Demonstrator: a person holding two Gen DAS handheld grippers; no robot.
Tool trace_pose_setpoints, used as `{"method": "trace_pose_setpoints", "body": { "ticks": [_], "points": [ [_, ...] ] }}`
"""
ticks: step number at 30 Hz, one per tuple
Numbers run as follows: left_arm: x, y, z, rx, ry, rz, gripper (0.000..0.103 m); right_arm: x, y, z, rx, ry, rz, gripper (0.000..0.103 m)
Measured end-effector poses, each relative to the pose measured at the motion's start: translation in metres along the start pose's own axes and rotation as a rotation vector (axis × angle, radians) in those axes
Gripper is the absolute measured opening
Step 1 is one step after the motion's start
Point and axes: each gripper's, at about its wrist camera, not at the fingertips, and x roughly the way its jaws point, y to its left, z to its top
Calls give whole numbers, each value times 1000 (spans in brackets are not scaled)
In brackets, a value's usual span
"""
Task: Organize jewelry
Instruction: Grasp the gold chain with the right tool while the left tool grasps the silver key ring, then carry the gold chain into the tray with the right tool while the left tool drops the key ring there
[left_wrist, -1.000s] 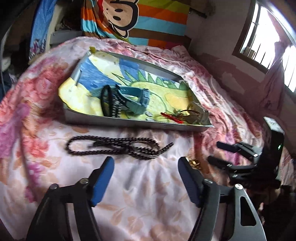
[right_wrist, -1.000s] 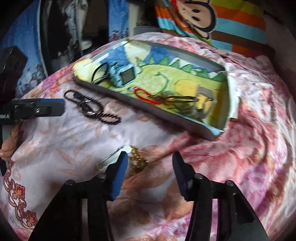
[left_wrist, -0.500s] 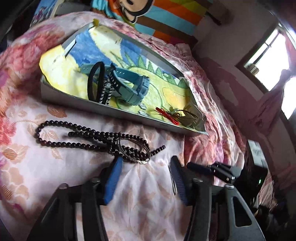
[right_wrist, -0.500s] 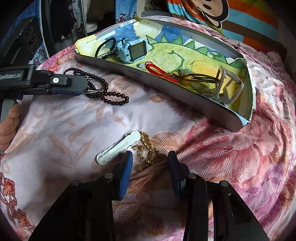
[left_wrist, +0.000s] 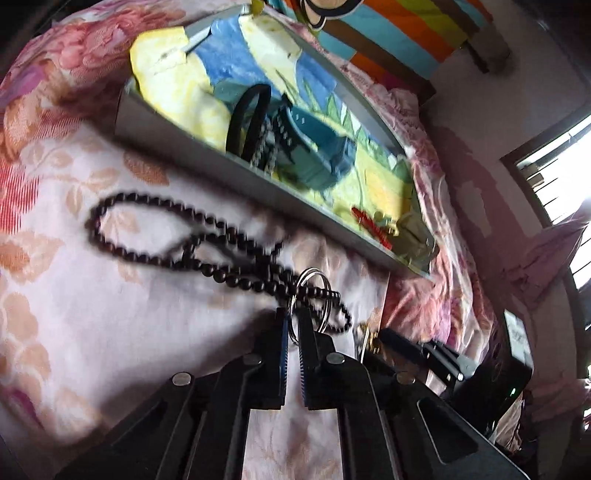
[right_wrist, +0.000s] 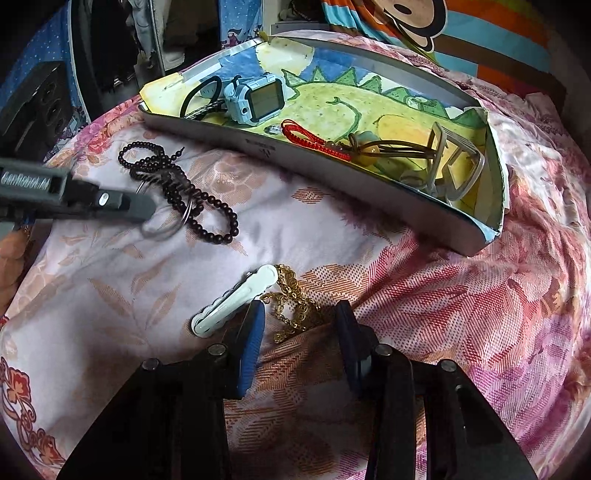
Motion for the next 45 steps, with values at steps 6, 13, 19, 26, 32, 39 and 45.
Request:
{"method": "trace_pose_setpoints", "body": {
  "ticks": [6,13,19,26,32,39,45],
  "points": [
    [2,-9,-20,16,81,13,5,1,1,1,-5,9,-11,33],
    [2,-16,-31,16,151,-21,4,2,2,0,14,35,18,16],
    [-2,-30,-36,90,147,3,3,-5,12,-1,-21,-13,-26,14],
    [-19,-38,-33,169,19,91,3,-28,11,3,-11,-112,-61,14],
    [-32,-45,-29,226,-52,75,3,-48,-5,11,23,-198,-80,14],
    [-44,-58,-24,307,-127,80,3,-66,-8,18,39,-282,-93,14],
    [-51,-64,-14,336,-171,59,3,-84,-11,27,54,-360,-94,14]
  ]
}}
